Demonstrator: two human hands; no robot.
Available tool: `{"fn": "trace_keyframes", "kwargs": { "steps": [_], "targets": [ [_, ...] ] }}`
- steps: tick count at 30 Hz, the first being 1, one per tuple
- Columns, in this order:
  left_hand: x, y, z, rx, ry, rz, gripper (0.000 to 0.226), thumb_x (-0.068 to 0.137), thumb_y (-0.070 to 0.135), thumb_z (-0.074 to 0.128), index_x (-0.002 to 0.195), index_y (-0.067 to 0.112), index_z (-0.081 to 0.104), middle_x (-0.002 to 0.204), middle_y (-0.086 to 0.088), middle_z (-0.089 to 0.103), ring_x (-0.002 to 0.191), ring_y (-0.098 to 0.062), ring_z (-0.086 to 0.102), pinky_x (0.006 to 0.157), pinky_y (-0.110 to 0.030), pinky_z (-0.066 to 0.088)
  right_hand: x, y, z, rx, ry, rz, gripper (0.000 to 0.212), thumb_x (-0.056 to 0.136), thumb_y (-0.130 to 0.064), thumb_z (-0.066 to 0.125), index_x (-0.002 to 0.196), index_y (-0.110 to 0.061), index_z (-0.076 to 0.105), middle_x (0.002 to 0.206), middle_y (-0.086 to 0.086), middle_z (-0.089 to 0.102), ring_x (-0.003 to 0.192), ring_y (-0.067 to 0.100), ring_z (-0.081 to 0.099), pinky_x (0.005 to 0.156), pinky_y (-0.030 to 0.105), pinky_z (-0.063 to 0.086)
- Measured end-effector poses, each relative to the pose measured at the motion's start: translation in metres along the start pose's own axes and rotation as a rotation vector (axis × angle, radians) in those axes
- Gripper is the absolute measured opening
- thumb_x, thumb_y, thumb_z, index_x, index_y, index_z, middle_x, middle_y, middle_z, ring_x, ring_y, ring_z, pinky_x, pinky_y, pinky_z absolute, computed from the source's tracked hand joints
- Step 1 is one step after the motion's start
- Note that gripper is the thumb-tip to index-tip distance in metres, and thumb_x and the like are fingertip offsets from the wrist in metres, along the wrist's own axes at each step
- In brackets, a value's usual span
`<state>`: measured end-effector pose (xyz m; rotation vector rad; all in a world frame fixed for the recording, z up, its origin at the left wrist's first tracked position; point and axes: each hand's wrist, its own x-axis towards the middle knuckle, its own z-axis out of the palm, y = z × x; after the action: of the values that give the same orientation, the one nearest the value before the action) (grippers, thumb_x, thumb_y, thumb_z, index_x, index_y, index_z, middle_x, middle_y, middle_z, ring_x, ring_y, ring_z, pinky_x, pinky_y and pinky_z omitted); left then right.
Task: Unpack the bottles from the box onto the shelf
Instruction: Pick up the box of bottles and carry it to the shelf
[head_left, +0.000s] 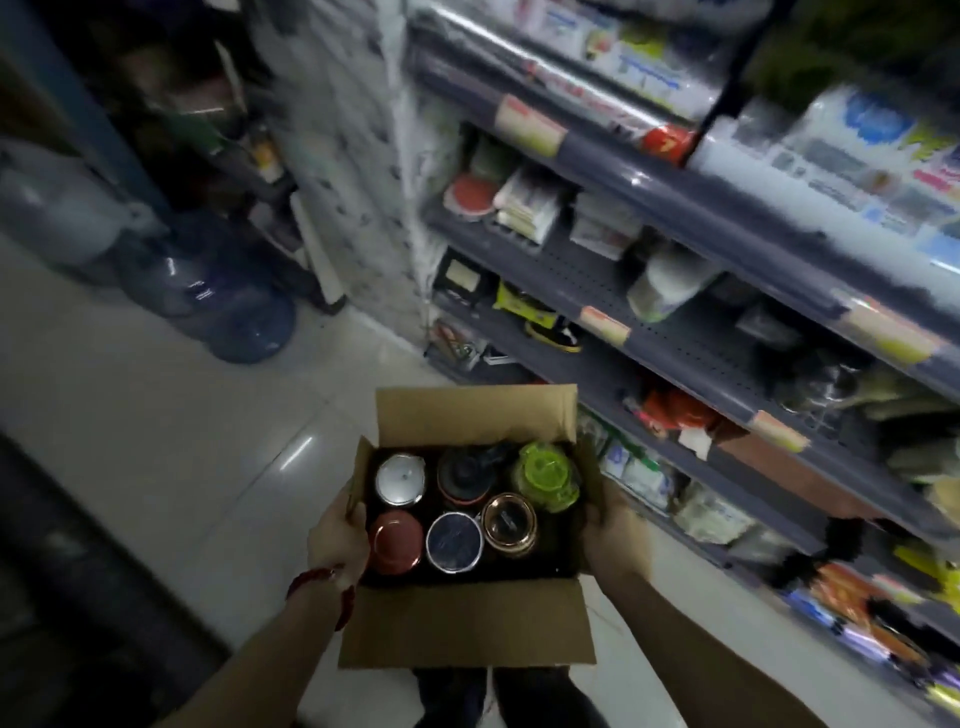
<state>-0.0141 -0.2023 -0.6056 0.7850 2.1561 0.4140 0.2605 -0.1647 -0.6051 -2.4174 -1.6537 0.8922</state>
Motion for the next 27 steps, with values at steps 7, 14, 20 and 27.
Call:
{"fn": "trace_keyframes", "kwargs": {
  "steps": [7, 14, 20, 27],
  "targets": [
    [0.040, -0.091, -0.034, -0.091, 0.232, -0.255, 0.042, 0.095, 0.013, 0.048, 0.137, 0.014, 0.048, 0.127, -0.022, 0.060, 0.116, -0.045, 0.053, 0.099, -0.046, 0.038, 0.027, -0.092, 0.079, -0.028, -0.142, -0.278, 0.025, 0.094, -0.013, 0.044, 0.116, -0.014, 0.054, 0.083, 0.016, 0.068, 0.071, 0.035, 0.061, 0.055, 0.031, 0.038],
    [0.078, -0.187, -0.030, -0.275, 0.368, -0.429, 0.042, 0.096, 0.013, 0.045, 0.138, 0.014, 0.048, 0.130, -0.022, 0.058, 0.119, -0.043, 0.051, 0.101, -0.045, 0.037, 0.058, -0.151, 0.181, -0.041, -0.355, -0.528, 0.032, 0.093, -0.009, 0.045, 0.123, -0.016, 0.054, 0.088, 0.008, 0.068, 0.065, 0.015, 0.049, 0.060, 0.025, 0.035],
    [0.125, -0.267, 0.001, -0.392, 0.467, -0.533, 0.043, 0.095, 0.009, 0.046, 0.138, 0.012, 0.047, 0.132, -0.023, 0.056, 0.123, -0.043, 0.049, 0.105, -0.043, 0.033, 0.086, -0.174, 0.286, -0.086, -0.454, -0.662, 0.037, 0.093, -0.003, 0.045, 0.128, -0.013, 0.054, 0.105, 0.010, 0.070, 0.087, 0.026, 0.064, 0.061, 0.020, 0.033],
    [0.167, -0.332, 0.056, -0.466, 0.469, -0.596, 0.042, 0.097, 0.018, 0.044, 0.139, 0.017, 0.045, 0.130, -0.021, 0.057, 0.120, -0.042, 0.051, 0.102, -0.047, 0.035, 0.121, -0.168, 0.380, -0.149, -0.451, -0.761, 0.038, 0.092, -0.001, 0.045, 0.128, -0.011, 0.054, 0.108, 0.012, 0.069, 0.094, 0.027, 0.064, 0.067, 0.012, 0.033]
  ]
}}
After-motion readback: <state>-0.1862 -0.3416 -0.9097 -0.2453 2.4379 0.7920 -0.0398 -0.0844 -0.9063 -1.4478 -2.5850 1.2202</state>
